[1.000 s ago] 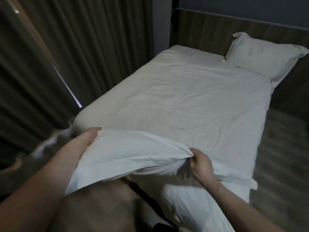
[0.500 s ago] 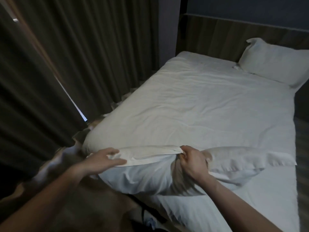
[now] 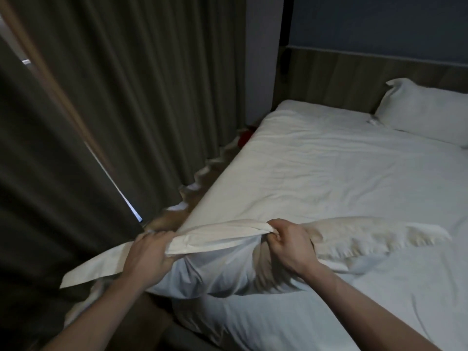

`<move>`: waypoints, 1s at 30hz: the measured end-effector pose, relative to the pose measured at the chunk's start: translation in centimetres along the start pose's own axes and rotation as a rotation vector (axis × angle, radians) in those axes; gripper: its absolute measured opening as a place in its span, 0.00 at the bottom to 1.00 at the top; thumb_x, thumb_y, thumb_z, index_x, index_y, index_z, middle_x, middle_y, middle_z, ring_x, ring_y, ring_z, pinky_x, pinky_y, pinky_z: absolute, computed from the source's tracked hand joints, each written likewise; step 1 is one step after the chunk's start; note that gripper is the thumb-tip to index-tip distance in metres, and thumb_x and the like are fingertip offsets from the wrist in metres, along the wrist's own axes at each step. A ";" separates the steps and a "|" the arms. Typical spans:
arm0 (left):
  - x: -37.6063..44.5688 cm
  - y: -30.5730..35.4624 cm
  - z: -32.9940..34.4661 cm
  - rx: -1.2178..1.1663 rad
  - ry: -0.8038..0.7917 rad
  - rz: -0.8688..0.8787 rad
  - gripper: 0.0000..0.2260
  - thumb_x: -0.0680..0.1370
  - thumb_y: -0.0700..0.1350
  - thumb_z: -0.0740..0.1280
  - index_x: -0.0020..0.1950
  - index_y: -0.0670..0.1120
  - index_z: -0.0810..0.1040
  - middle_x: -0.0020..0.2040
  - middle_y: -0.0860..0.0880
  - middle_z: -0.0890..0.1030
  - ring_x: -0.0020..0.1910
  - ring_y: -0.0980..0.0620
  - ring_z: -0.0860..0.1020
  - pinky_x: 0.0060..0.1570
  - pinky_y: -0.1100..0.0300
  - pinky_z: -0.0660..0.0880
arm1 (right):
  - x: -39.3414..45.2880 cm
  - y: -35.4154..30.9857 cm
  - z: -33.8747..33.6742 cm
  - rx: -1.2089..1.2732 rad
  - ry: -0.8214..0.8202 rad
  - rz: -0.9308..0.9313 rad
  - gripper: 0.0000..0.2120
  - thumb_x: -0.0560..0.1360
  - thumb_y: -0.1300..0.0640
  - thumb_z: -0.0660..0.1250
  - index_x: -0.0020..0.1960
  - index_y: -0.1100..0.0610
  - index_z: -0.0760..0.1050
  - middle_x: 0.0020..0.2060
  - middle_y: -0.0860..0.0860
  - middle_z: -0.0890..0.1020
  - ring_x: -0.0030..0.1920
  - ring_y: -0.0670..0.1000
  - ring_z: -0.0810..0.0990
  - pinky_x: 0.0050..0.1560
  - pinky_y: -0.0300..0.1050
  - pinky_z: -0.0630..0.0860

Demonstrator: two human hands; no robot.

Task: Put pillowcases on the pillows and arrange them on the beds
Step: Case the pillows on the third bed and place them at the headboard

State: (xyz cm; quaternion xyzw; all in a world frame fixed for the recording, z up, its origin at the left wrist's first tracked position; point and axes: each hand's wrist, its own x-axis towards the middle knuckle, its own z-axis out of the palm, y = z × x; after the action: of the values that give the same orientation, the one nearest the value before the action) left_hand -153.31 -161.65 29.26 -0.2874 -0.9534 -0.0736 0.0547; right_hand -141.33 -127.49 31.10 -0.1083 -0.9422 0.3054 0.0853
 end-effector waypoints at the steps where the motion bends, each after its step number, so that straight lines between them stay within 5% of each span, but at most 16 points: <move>1: 1.0 -1.9 -0.5 -0.005 0.002 0.038 0.15 0.69 0.62 0.70 0.45 0.52 0.81 0.38 0.52 0.83 0.38 0.42 0.83 0.39 0.54 0.75 | 0.8 -1.4 1.1 -0.003 0.015 0.010 0.08 0.72 0.52 0.62 0.46 0.49 0.79 0.41 0.46 0.84 0.46 0.53 0.83 0.41 0.46 0.71; 5: 4.1 -9.3 -2.0 -0.077 -0.029 0.032 0.09 0.67 0.51 0.76 0.45 0.51 0.81 0.40 0.51 0.84 0.41 0.40 0.83 0.38 0.53 0.75 | 3.2 -6.5 5.0 0.011 0.081 0.103 0.11 0.72 0.50 0.60 0.48 0.47 0.79 0.42 0.45 0.85 0.46 0.51 0.83 0.43 0.49 0.76; 9: 9.4 -13.8 -4.6 -0.076 0.004 0.143 0.09 0.68 0.48 0.71 0.47 0.52 0.81 0.41 0.51 0.84 0.41 0.41 0.83 0.39 0.52 0.75 | 5.1 -9.5 7.6 0.038 0.159 0.225 0.10 0.73 0.49 0.61 0.48 0.47 0.81 0.43 0.46 0.85 0.46 0.51 0.83 0.46 0.50 0.79; 16: 20.0 -17.9 -6.9 -0.050 -0.034 0.329 0.06 0.67 0.49 0.66 0.42 0.52 0.78 0.39 0.52 0.83 0.41 0.44 0.81 0.42 0.50 0.75 | 10.3 -10.9 11.7 0.002 0.212 0.365 0.07 0.78 0.51 0.65 0.43 0.50 0.80 0.39 0.48 0.85 0.45 0.55 0.84 0.41 0.49 0.77; 22: 25.3 -22.6 -6.9 -0.083 -0.023 0.347 0.05 0.68 0.49 0.68 0.43 0.53 0.81 0.39 0.54 0.83 0.41 0.46 0.81 0.41 0.53 0.73 | 16.9 -12.4 14.6 0.024 0.204 0.361 0.06 0.79 0.51 0.67 0.44 0.46 0.81 0.42 0.48 0.86 0.47 0.55 0.84 0.41 0.46 0.71; 30: 34.6 -28.8 -5.8 -0.121 -0.036 0.346 0.13 0.69 0.58 0.62 0.46 0.54 0.81 0.40 0.54 0.83 0.41 0.47 0.81 0.39 0.52 0.76 | 25.9 -14.9 16.3 -0.018 0.254 0.390 0.08 0.80 0.50 0.65 0.46 0.50 0.82 0.42 0.47 0.86 0.46 0.54 0.84 0.43 0.50 0.77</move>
State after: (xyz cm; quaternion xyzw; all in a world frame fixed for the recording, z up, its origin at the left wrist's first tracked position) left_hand -197.61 -167.69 36.87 -0.4513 -0.8844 -0.1151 0.0318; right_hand -172.24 -141.72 29.33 -0.3266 -0.8878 0.2918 0.1413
